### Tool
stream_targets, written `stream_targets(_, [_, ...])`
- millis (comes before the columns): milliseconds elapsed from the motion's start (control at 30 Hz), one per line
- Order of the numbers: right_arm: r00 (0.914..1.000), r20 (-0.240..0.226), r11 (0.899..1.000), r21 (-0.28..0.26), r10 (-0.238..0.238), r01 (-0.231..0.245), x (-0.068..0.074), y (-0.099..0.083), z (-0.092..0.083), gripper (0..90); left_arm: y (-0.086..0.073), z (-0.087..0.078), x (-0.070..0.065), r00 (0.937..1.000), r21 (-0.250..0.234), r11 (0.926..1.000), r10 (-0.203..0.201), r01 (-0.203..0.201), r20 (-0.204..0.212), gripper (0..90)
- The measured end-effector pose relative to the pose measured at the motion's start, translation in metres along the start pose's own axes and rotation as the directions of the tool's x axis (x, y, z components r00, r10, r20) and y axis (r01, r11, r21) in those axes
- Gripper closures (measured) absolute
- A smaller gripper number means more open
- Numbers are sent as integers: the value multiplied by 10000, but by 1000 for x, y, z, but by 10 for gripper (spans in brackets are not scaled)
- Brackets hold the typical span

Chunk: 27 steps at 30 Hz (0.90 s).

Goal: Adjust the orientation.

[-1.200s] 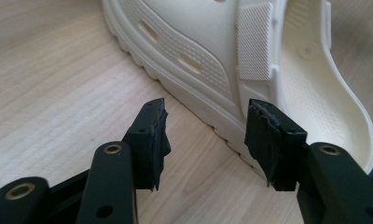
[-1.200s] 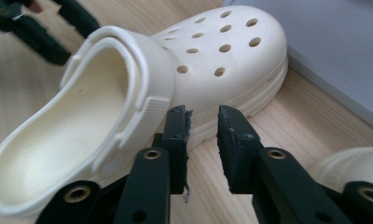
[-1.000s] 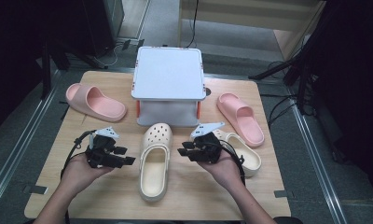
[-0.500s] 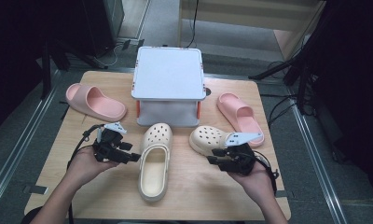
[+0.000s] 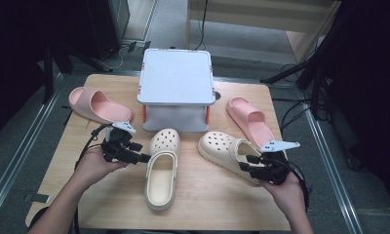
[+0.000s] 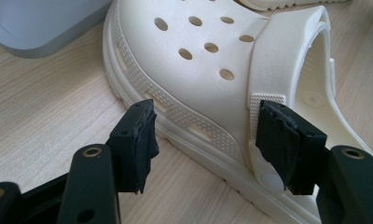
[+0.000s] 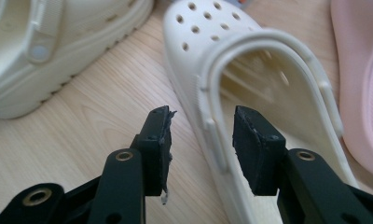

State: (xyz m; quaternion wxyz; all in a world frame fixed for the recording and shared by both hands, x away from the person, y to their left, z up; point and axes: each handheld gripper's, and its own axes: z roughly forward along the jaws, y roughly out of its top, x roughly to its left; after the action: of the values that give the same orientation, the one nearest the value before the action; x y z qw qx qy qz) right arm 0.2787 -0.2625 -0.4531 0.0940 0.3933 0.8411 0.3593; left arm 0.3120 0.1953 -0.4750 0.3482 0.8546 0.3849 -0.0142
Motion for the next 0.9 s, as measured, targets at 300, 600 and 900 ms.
stream_targets(300, [9999,-121,9974,720,-44,53,-12,1,29,575,-3,-2,-2,9996,152,9997,199,-196,-182,379])
stream_targets(600, [9982,-470,9924,1157,-363,415,-8,11,44,710,-17,-9,-6,9995,108,9999,-9,13,-319,378])
stream_targets(900, [9954,-929,9940,1080,244,-143,0,32,42,776,-28,-16,-5,9984,28,9995,-314,316,-478,379])
